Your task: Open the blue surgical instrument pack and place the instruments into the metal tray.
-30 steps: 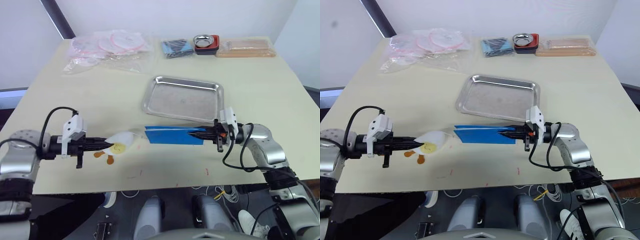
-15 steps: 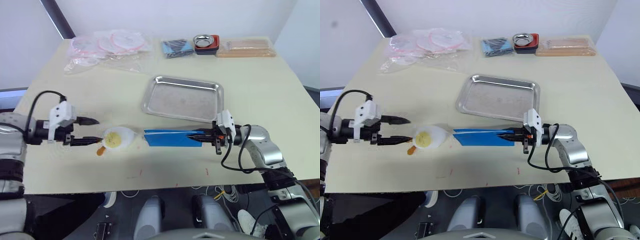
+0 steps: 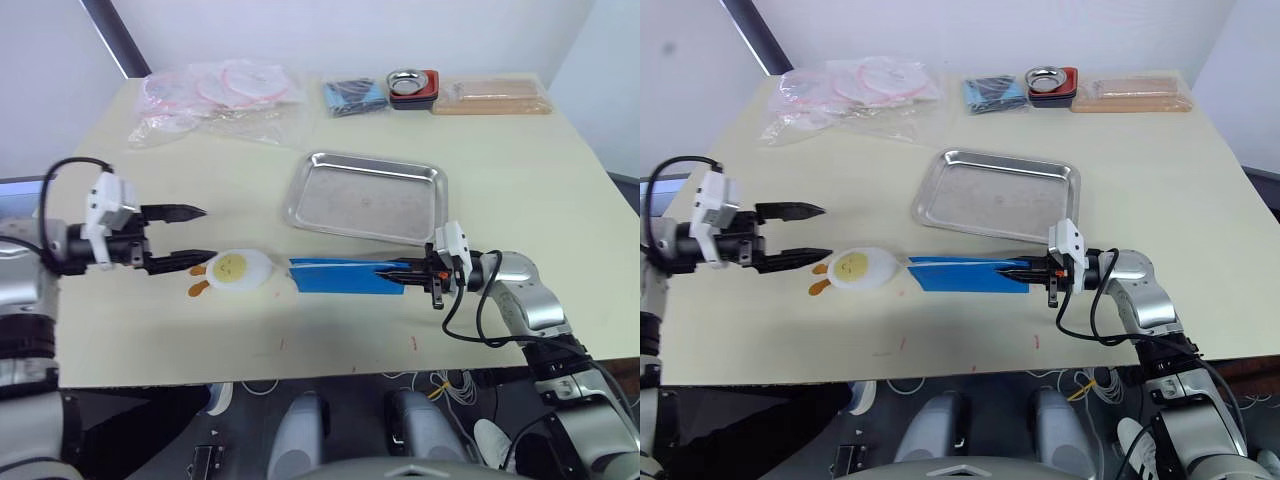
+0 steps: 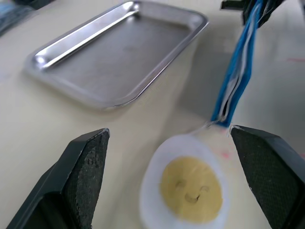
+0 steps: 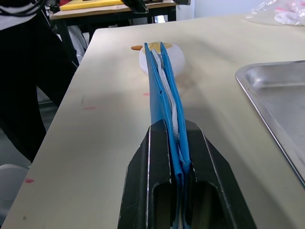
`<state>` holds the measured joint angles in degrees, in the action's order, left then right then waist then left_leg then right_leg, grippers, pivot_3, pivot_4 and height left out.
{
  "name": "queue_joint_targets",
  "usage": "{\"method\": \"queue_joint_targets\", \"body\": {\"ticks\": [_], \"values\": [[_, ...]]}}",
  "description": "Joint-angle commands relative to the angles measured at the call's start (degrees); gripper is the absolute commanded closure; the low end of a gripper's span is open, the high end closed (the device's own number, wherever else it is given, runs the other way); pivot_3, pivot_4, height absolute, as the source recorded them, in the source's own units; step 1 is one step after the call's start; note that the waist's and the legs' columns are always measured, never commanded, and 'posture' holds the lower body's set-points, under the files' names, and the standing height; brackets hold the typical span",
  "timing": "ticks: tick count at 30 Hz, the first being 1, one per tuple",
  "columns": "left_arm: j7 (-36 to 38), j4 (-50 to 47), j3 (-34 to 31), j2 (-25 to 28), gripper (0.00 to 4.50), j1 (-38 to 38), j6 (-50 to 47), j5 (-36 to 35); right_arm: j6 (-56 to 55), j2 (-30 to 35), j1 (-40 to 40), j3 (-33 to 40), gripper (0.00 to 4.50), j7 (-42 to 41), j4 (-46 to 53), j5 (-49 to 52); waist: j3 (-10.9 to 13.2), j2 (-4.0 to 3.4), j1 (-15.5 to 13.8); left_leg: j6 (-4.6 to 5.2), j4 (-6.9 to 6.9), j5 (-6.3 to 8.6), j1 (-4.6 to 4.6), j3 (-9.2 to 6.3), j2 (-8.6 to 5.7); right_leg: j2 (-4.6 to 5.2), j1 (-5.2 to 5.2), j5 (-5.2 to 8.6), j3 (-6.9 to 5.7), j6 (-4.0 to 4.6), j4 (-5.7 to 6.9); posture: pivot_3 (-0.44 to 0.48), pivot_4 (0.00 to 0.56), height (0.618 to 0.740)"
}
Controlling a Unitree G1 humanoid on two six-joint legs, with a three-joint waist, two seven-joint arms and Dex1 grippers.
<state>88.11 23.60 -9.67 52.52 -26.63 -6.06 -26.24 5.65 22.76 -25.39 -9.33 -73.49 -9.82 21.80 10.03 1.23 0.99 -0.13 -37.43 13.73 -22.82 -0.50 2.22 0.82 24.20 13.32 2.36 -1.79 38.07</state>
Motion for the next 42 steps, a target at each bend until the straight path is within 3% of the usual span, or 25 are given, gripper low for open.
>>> {"method": "queue_joint_targets", "body": {"ticks": [1,10,26,36,37,38,42], "values": [[-0.8,-3.5,-0.3,-0.4,0.16,-0.1,-0.8,-0.6,-0.1,0.4,-0.1,0.2,4.5,-0.3,1.4,0.3,0.0,0.0,0.1,0.0,0.0,0.0,0.0,0.0,0.0,0.0,0.0,0.0,0.0,0.0,0.01,0.0,0.15,0.74],[0.2,0.1,5.2,-7.0,0.16,-3.6,5.4,3.6,0.8,0.8,0.5,0.1,4.5,-0.3,2.5,0.7,0.0,0.0,0.0,0.0,-0.02,0.0,0.01,0.01,-0.01,-0.01,-0.01,-0.01,0.02,0.0,0.01,0.0,0.15,0.74],[1.8,4.8,9.1,-12.4,0.16,-7.7,9.7,6.3,1.7,0.6,1.0,-0.2,4.5,-0.1,4.0,0.7,0.0,0.01,0.1,0.0,-0.03,0.0,0.01,0.0,-0.02,-0.02,-0.03,-0.01,0.03,0.01,0.01,0.0,0.15,0.74],[1.9,-1.5,10.4,-15.8,0.16,-4.6,6.0,3.3,2.0,0.5,0.7,-0.3,4.5,-0.3,3.9,0.7,0.0,0.01,0.2,0.0,-0.03,0.0,0.0,-0.01,-0.11,0.07,-0.06,0.0,0.03,0.01,0.0,0.0,0.15,0.74],[1.9,-2.1,10.2,-15.9,0.71,-4.3,5.4,2.9,1.9,0.5,0.7,-0.3,4.5,-0.4,3.8,0.7,0.0,0.01,0.2,0.0,-0.03,0.0,-0.01,-0.05,-0.13,0.1,-0.09,0.0,0.0,0.01,0.0,0.0,0.15,0.74],[1.9,-2.6,10.1,-16.0,0.88,-4.1,5.0,2.6,1.9,0.6,0.7,-0.3,4.5,-0.4,3.8,0.7,0.0,0.01,0.2,0.0,-0.03,0.0,-0.02,-0.06,-0.13,0.1,-0.09,0.0,-0.01,0.01,-0.01,0.0,0.15,0.74],[2.2,-4.0,10.2,-15.5,2.93,-3.2,3.4,2.2,1.8,0.5,0.6,-0.1,4.5,-0.4,3.5,0.7,0.0,0.01,0.2,0.0,-0.02,0.0,-0.04,-0.21,-0.14,0.11,-0.16,0.02,-0.17,0.01,-0.03,0.0,0.15,0.74]]}}
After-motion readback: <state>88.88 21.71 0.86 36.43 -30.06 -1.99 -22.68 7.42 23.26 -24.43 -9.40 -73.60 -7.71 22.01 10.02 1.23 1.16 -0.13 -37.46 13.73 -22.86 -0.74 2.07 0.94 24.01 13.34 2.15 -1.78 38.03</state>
